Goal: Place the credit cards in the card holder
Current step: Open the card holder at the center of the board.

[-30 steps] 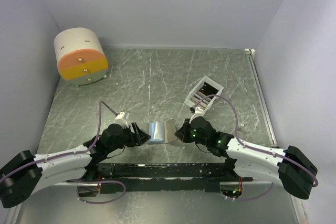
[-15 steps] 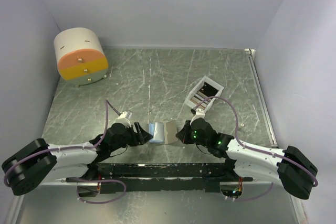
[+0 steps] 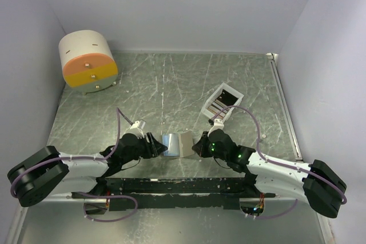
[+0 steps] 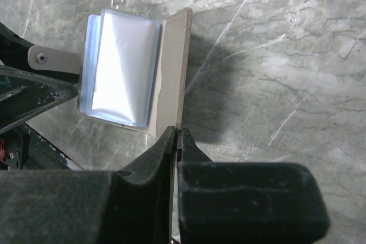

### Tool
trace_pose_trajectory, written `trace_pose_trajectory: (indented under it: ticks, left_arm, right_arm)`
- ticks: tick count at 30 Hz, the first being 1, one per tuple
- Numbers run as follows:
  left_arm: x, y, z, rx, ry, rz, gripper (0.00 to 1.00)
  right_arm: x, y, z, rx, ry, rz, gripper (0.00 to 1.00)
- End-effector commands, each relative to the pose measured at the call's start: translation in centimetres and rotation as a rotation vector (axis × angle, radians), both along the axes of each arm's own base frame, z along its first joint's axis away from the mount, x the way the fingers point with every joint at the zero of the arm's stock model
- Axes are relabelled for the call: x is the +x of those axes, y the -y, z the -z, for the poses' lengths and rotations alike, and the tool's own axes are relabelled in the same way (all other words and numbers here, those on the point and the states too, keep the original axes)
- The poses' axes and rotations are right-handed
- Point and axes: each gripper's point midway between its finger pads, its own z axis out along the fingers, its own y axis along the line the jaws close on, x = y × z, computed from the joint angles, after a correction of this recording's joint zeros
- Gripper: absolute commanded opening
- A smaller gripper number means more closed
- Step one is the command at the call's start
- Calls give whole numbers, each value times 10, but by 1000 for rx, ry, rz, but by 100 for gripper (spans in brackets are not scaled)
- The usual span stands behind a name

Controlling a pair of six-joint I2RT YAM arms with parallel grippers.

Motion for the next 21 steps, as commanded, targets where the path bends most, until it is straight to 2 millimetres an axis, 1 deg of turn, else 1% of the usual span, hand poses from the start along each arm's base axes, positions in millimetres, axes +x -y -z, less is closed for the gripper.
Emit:
trace_pose_trajectory:
  ticks: [1, 5, 8, 13, 15, 17, 18, 19, 21]
  left_arm:
    - [5, 16, -20, -52, 51, 42, 61]
    - [4, 18, -20, -60, 50, 58, 57]
    - [3, 19, -21, -64, 51, 61, 50]
    - [3, 18, -25, -70, 60, 59, 34]
    - [2, 19, -27, -72, 66, 67, 26]
    - [2, 19, -27, -69, 68, 71, 20]
    - [2, 19, -28, -67, 68, 72, 17]
    - [2, 19, -28, -65, 68, 75, 15]
    - [1, 18, -28, -59, 68, 77, 12]
  right_arm:
    - [2, 5, 1, -7, 11, 24, 0]
    - [2, 3, 2, -1, 8, 21, 0]
    - [1, 2, 2, 1, 3, 14, 0]
    - [1, 1, 2, 2, 1, 11, 0]
    - [1, 1, 2, -4, -1, 12, 0]
    - [2, 1, 2, -16, -5, 15, 0]
    - [2, 1, 1, -21, -7, 17, 1]
    - [4, 1, -2, -23, -9, 22, 7]
    - [5, -1, -12, -21, -13, 27, 16]
